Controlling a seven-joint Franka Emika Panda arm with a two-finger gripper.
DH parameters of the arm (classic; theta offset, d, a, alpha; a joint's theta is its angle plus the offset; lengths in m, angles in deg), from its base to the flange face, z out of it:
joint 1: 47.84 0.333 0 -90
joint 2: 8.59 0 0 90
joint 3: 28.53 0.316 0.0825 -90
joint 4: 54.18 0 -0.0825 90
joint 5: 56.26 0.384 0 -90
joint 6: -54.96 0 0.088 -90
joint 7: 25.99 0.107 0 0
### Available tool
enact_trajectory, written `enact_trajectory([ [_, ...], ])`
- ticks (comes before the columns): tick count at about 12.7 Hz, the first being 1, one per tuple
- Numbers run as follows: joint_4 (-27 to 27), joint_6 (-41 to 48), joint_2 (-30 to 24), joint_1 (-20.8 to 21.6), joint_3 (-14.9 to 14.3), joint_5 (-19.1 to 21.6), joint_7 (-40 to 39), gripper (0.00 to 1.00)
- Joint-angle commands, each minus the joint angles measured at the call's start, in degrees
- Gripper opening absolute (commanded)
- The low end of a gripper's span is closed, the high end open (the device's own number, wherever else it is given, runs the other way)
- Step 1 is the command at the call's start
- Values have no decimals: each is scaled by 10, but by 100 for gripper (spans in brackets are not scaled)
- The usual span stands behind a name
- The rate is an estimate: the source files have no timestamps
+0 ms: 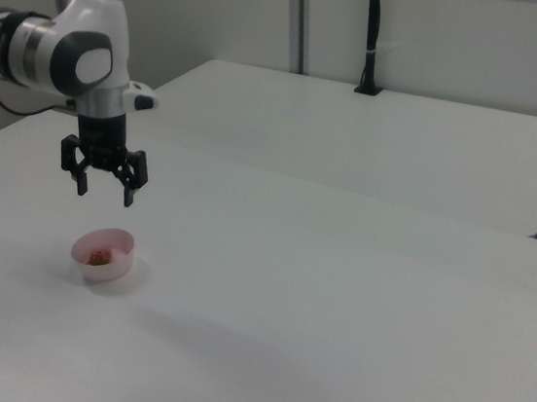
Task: Pick up strawberry from bowl
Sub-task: 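Move the open gripper over the pink bowl and lower it, then lower into the bowl and close the gripper on the red strawberry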
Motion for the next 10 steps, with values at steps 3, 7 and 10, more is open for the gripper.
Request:
enact_trajectory([
  [3, 46, -82, 41, 21, 28, 8, 152, 96],
  [7, 56, -105, 64, 20, 28, 1, 163, 92],
  [10, 56, -111, 89, 20, 28, -11, 186, 92],
])
